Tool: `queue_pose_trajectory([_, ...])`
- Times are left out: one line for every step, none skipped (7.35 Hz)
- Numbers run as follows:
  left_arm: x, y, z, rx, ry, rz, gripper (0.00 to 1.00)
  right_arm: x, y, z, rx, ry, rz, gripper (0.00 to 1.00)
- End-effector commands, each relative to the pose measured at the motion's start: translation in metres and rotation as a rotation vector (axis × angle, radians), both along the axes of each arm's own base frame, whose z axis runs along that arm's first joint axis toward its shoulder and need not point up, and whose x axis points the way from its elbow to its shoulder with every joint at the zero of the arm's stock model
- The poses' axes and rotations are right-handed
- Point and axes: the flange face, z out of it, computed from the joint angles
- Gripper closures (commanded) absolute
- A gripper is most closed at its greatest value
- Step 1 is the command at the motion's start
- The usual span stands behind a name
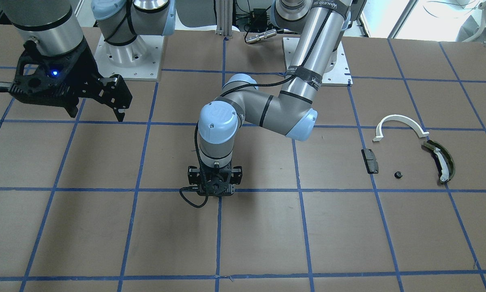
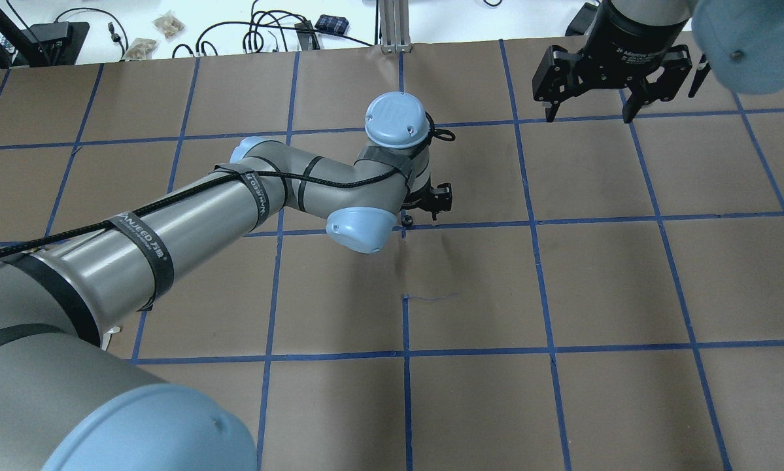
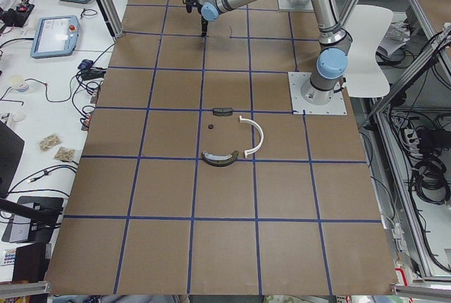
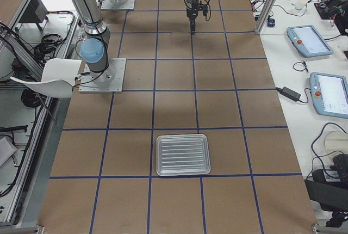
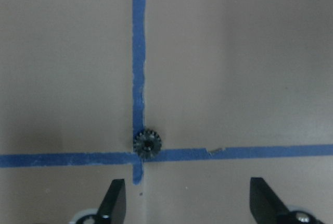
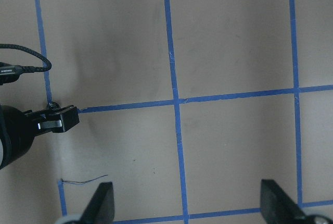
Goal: Place bearing gear from tray to pile
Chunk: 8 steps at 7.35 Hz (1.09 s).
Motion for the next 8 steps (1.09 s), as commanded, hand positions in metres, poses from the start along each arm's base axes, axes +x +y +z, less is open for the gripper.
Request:
queue_pose_trajectory([0.0028, -0.0013, -0.0119, 0.013, -0.032, 0.007, 0.25, -0.0006, -0.0043, 0.0008, -0.039, -0.003, -0.001, 0.00])
queue_pose_trajectory([0.0020, -0.0024, -0.0165, 0.019, -0.030, 0.012, 0.31, -0.0004, -0.0075, 0.0031, -0.046, -0.004, 0.001, 0.00])
queue_pose_trajectory([0.0012, -0.0041, -0.0173, 0.016, -0.029, 0.014, 0.45, 0.0007, -0.0108, 0.0006, -0.041, -0.007, 0.003, 0.00])
queue_pose_trajectory([0.0012, -0.0041, -0.0164, 0.015, -0.028, 0.014, 0.48, 0.0007, -0.0114, -0.0001, -0.041, -0.007, 0.003, 0.00])
queue_pose_trajectory([0.0022, -0.0036, -0.0186, 0.020, -0.027, 0.017, 0.68, 0.0009, -0.0113, -0.0008, -0.039, -0.009, 0.003, 0.00])
queue_pose_trajectory([0.0017, -0.0037, -0.0213, 0.028, -0.026, 0.017, 0.82, 0.0021, -0.0128, -0.0027, -0.035, -0.020, 0.014, 0.00])
queue_pose_trajectory([0.0021, -0.0052, -0.0171, 0.021, -0.023, 0.018, 0.94, 0.0031, -0.0130, -0.0043, -0.032, -0.019, 0.042, 0.00])
queue_pose_trajectory([0.0039, -0.0068, -0.0114, 0.011, -0.022, 0.017, 0.97, 0.0032, -0.0130, -0.0043, -0.032, -0.021, 0.042, 0.00])
